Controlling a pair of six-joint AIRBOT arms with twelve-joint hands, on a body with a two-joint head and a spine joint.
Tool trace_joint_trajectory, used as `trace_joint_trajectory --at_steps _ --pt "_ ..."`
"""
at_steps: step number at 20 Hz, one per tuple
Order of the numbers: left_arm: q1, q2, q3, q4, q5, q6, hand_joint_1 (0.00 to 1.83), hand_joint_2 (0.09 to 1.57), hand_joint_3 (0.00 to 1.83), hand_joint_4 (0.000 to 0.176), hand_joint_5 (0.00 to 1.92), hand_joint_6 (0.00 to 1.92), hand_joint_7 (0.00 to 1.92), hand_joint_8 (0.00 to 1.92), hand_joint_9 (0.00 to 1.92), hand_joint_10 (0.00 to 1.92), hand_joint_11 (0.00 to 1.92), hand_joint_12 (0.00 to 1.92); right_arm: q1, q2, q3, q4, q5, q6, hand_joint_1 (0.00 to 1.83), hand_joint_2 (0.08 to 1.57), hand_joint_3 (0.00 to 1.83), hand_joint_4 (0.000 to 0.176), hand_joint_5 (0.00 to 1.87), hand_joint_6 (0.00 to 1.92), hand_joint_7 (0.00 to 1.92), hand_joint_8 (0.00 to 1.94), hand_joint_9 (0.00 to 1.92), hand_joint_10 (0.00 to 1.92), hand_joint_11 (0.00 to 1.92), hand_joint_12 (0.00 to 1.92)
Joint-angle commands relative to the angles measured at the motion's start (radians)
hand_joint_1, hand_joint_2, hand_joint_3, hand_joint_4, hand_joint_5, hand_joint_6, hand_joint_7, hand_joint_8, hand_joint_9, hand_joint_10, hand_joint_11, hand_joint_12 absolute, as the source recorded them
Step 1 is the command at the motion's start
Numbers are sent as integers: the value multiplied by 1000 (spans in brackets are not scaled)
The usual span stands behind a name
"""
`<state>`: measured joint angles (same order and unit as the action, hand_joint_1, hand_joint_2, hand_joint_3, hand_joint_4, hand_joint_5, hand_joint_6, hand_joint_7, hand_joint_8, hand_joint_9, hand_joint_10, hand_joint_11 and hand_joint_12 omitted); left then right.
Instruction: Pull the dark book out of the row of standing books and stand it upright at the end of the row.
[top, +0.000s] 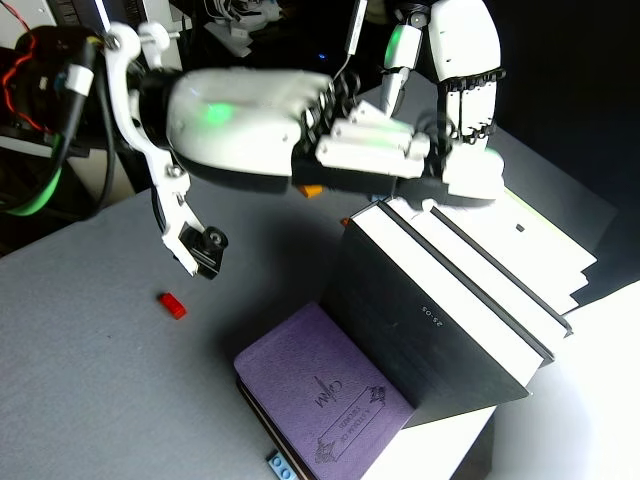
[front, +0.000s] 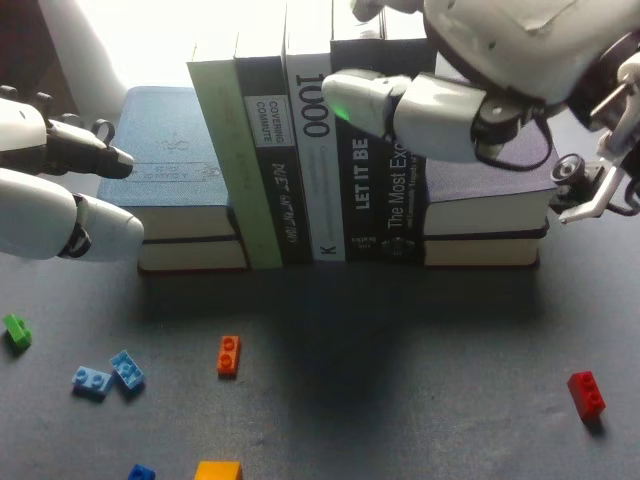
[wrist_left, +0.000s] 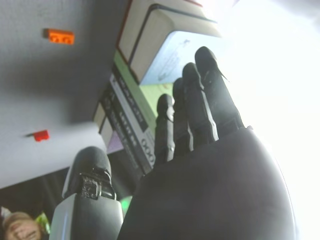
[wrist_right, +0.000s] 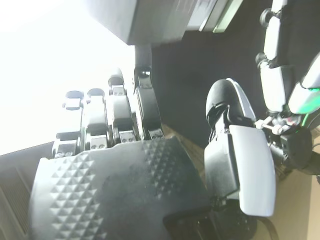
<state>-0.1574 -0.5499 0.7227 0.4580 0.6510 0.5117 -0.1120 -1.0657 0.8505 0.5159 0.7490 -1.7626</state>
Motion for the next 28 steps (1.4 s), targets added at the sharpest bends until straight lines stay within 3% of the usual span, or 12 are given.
trace_joint_trajectory --at_steps 1,9,17,21,25,28 --pt "-13 9 2 30 -73 2 78 1269 2 47 187 1 221 0 268 1 325 55 4 6 2 -41 88 7 0 1206 9 0 490 659 196 21 0 0 0 0" --pt "-13 9 2 30 -75 2 82 1272 1 51 180 1 217 1 280 5 344 58 -19 10 -24 -11 46 13 0 1210 9 0 479 664 201 19 4 2 0 0" --pt "-14 9 2 30 -75 2 66 1273 0 50 190 8 227 5 292 4 356 58 -32 27 -67 -11 38 -36 0 1223 13 0 459 658 199 15 11 5 0 0" --pt "-15 9 2 30 -75 2 91 1272 0 49 191 3 229 1 291 0 357 58 -65 58 -131 -10 34 -92 0 1222 11 0 437 650 184 7 0 0 0 0" --pt "-15 9 2 30 -75 2 56 1278 2 45 187 3 224 5 290 4 361 61 -79 92 -205 131 59 -145 0 1214 6 0 441 657 192 10 5 2 0 0" --pt "-15 9 3 30 -75 2 64 1278 2 53 171 0 219 2 283 1 352 57 -79 118 -271 218 89 -150 0 1213 5 0 436 656 186 6 0 0 0 0"
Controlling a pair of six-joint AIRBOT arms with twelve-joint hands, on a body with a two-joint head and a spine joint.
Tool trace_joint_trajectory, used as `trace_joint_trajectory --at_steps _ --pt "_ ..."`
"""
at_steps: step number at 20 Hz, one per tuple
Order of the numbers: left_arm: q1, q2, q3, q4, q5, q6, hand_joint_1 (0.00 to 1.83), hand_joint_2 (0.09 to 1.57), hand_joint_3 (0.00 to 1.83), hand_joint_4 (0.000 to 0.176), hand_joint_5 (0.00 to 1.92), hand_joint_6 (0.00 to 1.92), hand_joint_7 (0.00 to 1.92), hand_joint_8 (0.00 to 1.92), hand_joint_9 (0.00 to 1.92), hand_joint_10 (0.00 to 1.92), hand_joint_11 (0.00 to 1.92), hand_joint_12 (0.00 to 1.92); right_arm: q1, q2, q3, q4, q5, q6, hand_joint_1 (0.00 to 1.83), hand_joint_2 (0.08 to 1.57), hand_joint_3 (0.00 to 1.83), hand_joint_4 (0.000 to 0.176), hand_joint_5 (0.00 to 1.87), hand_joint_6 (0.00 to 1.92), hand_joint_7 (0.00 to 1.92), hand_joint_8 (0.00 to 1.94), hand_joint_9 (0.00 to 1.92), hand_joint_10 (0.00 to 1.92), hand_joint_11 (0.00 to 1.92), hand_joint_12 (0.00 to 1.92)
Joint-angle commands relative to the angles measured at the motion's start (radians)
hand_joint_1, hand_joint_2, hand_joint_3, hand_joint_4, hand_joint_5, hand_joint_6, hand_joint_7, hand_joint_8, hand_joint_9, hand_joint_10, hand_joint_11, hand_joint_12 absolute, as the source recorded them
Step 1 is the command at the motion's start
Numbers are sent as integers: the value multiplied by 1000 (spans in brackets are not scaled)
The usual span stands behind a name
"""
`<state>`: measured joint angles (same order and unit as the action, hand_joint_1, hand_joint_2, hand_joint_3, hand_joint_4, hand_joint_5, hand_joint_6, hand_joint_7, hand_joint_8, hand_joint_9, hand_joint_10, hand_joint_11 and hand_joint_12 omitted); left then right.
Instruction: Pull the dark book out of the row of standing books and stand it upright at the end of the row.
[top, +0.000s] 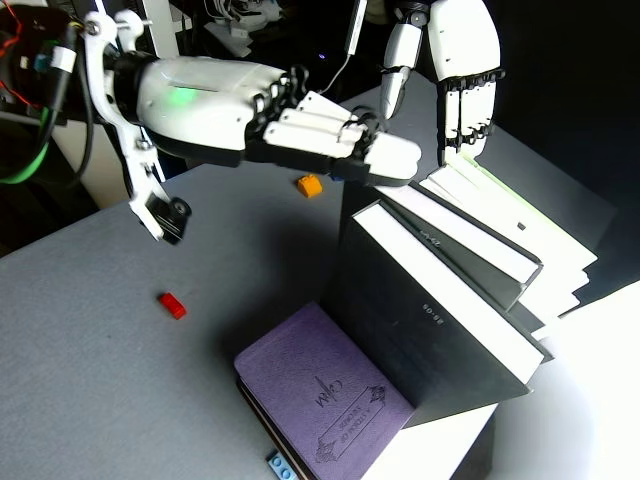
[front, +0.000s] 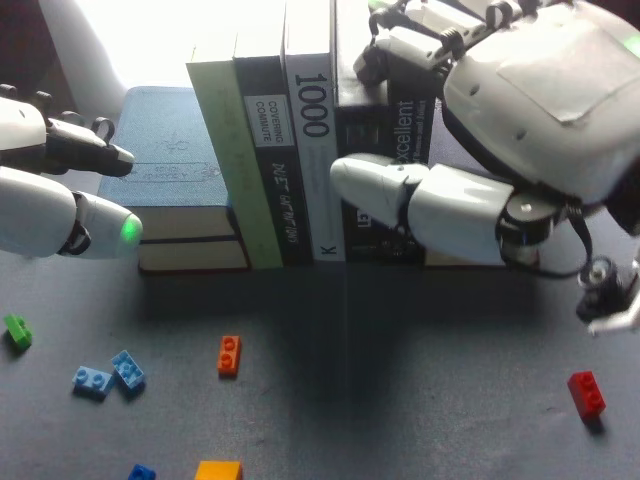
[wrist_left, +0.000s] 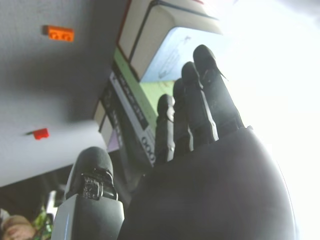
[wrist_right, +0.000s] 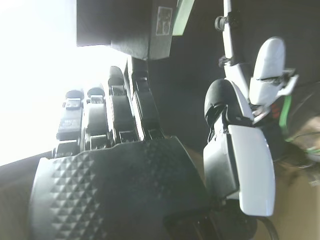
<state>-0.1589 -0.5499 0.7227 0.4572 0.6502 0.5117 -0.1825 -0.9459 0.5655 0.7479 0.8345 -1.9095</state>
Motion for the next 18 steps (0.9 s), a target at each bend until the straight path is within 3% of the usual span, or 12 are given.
trace_joint_trajectory --at_steps 1,7,18 --pt "-14 9 3 31 -74 2 51 1276 0 51 181 3 229 4 293 4 355 59 -9 7 -10 3 3 -13 0 1213 5 0 434 658 204 13 0 0 0 0" --pt "-13 9 3 31 -74 2 70 1273 0 52 188 2 232 3 294 2 363 64 -26 41 -134 18 40 -80 0 1204 1 0 438 664 214 14 31 14 0 0" --pt "-13 9 2 31 -74 2 42 1275 0 54 195 5 242 4 301 5 374 68 -26 71 -244 49 56 -153 0 1212 4 0 435 680 212 10 15 7 0 0"
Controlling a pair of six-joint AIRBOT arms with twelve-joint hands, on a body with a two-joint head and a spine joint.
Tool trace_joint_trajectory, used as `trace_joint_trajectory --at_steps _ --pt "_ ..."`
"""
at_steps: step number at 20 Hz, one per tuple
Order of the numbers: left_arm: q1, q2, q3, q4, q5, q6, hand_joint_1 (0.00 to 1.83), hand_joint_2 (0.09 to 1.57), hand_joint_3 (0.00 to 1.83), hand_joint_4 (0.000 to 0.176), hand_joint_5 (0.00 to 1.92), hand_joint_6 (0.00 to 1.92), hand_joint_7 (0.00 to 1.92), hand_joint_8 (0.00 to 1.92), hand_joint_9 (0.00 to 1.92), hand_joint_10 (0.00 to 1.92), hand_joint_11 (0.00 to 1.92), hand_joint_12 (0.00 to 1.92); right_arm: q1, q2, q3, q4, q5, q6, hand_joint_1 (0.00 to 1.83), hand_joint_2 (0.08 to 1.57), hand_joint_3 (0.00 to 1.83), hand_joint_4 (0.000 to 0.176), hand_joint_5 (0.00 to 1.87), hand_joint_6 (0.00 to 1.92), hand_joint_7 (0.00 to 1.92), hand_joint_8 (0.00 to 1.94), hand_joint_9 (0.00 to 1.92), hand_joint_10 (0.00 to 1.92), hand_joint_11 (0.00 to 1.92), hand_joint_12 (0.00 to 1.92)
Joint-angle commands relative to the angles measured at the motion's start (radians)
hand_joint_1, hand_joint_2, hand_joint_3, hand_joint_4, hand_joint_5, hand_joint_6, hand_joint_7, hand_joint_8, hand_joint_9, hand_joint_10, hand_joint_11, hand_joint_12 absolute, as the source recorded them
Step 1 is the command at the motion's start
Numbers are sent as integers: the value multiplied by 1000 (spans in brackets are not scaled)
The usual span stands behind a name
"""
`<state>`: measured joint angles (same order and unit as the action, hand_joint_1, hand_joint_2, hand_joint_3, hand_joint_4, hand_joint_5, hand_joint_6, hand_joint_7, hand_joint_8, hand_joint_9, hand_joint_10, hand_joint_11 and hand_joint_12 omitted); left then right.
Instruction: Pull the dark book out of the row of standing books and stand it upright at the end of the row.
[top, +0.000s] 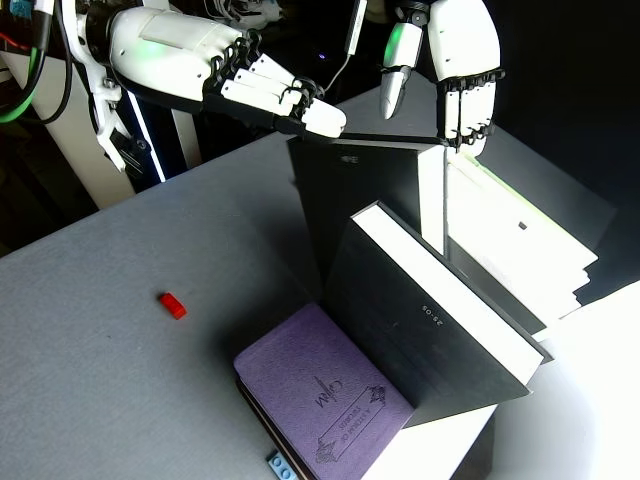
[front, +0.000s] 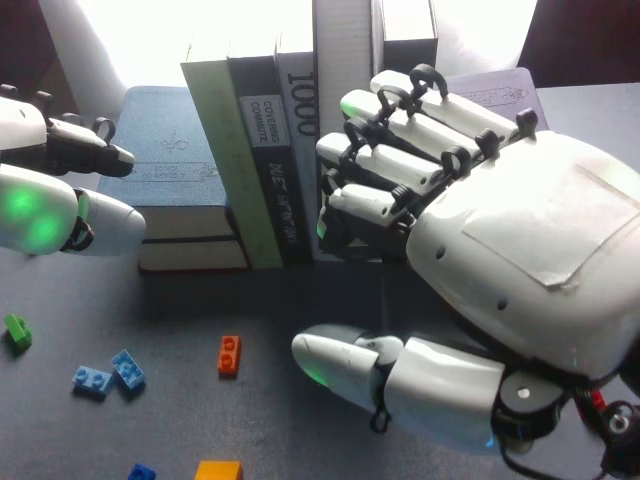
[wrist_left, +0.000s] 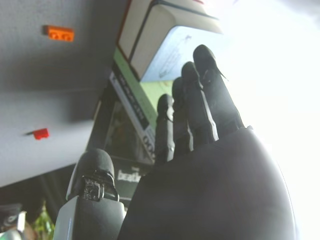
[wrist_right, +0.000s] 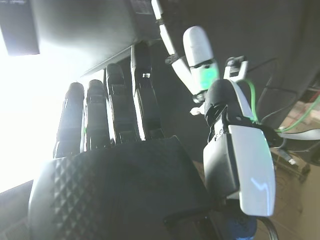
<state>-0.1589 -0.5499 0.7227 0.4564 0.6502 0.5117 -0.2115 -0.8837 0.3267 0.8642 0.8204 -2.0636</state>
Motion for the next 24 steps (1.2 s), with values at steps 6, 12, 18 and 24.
trace_joint_trajectory --at_steps 6,12,18,24 --pt "-12 9 3 32 -74 2 42 1273 0 53 210 9 249 6 305 6 377 68 -4 22 -48 -50 68 -26 0 1204 0 0 412 671 218 10 15 7 0 0" --pt "-12 9 4 32 -74 2 51 1265 0 58 206 6 251 3 309 3 380 64 37 22 -18 -62 64 -19 0 1209 0 0 446 607 212 0 19 8 0 0" --pt "-11 9 4 32 -74 2 84 1264 0 53 198 1 249 1 305 1 372 58 26 22 24 -109 77 -27 0 1214 3 0 430 594 220 4 21 9 0 0" --pt "-9 9 4 32 -74 2 57 1265 2 55 206 4 247 4 316 3 386 57 -11 22 -7 -96 70 -52 0 1211 1 0 428 589 219 2 19 7 0 0"
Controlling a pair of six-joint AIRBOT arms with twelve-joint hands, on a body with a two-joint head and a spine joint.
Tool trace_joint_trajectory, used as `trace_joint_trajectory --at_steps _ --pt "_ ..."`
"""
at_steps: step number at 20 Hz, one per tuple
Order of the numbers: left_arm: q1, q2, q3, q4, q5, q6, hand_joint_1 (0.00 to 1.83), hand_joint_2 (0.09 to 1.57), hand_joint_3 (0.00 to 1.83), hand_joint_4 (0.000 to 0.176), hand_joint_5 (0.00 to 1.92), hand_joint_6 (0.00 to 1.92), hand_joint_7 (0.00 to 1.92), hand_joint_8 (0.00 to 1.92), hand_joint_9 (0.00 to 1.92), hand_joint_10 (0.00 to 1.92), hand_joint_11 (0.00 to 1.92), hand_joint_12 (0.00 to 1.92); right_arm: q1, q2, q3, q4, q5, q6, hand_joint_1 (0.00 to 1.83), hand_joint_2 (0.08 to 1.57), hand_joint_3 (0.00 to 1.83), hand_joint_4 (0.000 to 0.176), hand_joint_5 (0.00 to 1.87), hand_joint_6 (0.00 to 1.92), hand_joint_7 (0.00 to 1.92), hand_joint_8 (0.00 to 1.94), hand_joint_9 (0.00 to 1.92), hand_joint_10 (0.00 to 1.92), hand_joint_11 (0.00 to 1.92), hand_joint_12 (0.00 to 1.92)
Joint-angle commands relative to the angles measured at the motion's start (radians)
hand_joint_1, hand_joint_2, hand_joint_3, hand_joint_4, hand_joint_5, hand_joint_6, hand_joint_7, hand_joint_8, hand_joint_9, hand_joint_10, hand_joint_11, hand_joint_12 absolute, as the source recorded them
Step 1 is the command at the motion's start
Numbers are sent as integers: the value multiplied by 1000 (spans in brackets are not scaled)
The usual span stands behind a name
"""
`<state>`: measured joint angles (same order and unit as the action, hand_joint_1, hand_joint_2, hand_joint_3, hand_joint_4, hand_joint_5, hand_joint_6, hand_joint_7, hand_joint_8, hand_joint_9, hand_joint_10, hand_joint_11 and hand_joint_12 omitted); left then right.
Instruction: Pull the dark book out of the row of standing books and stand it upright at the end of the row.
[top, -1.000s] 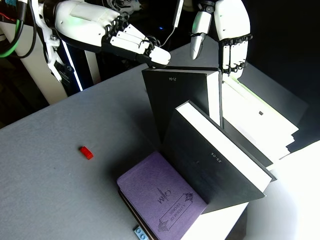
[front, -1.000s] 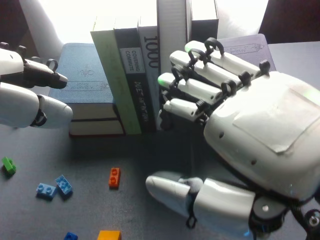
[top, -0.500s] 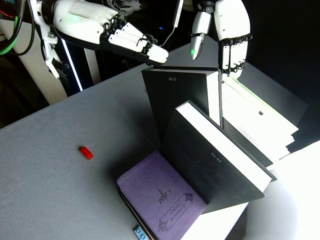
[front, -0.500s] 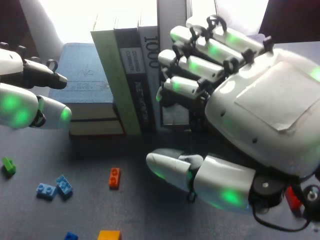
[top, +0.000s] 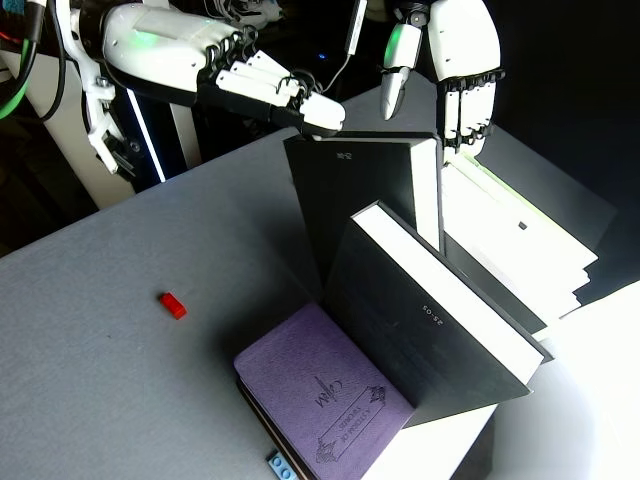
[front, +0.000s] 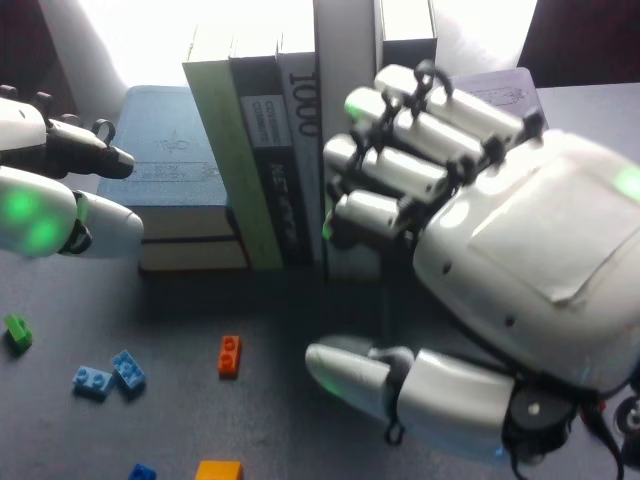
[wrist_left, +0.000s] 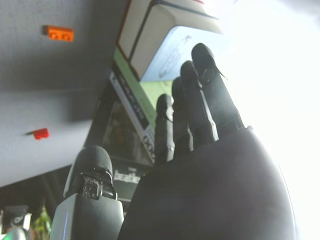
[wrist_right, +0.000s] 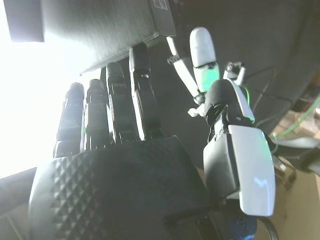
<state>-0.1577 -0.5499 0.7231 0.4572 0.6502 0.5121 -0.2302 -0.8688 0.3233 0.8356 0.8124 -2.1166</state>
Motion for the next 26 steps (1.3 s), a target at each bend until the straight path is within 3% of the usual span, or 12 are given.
trace_joint_trajectory --at_steps 1,7,9,13,17,26 --pt "-10 9 4 31 -74 2 59 1264 1 56 207 4 258 7 329 8 405 64 0 8 -6 -49 69 -15 0 1211 1 0 440 586 243 11 44 18 0 0" --pt "-9 9 4 31 -74 2 52 1265 0 61 213 2 254 4 328 3 403 56 -53 16 -16 -36 66 -26 0 1217 4 0 427 577 227 8 54 21 0 0" --pt "-9 9 4 31 -74 2 84 1265 0 52 212 4 248 3 324 2 397 49 -60 16 -19 -35 60 -26 0 1218 3 0 426 572 226 6 49 19 0 0" --pt "-9 9 4 31 -74 2 105 1263 0 58 214 5 263 7 346 9 419 56 -80 17 -19 14 30 -32 0 1219 4 0 386 552 206 0 56 21 0 0" --pt "-9 9 4 31 -74 2 77 1278 4 51 208 2 261 2 340 2 418 50 -118 17 -18 14 8 -36 0 1218 2 0 385 546 227 6 56 20 0 2" --pt "-9 9 4 31 -74 2 48 1286 4 51 211 2 255 0 339 0 429 45 -154 3 36 14 -22 -8 0 1218 1 0 420 557 255 12 69 24 0 0"
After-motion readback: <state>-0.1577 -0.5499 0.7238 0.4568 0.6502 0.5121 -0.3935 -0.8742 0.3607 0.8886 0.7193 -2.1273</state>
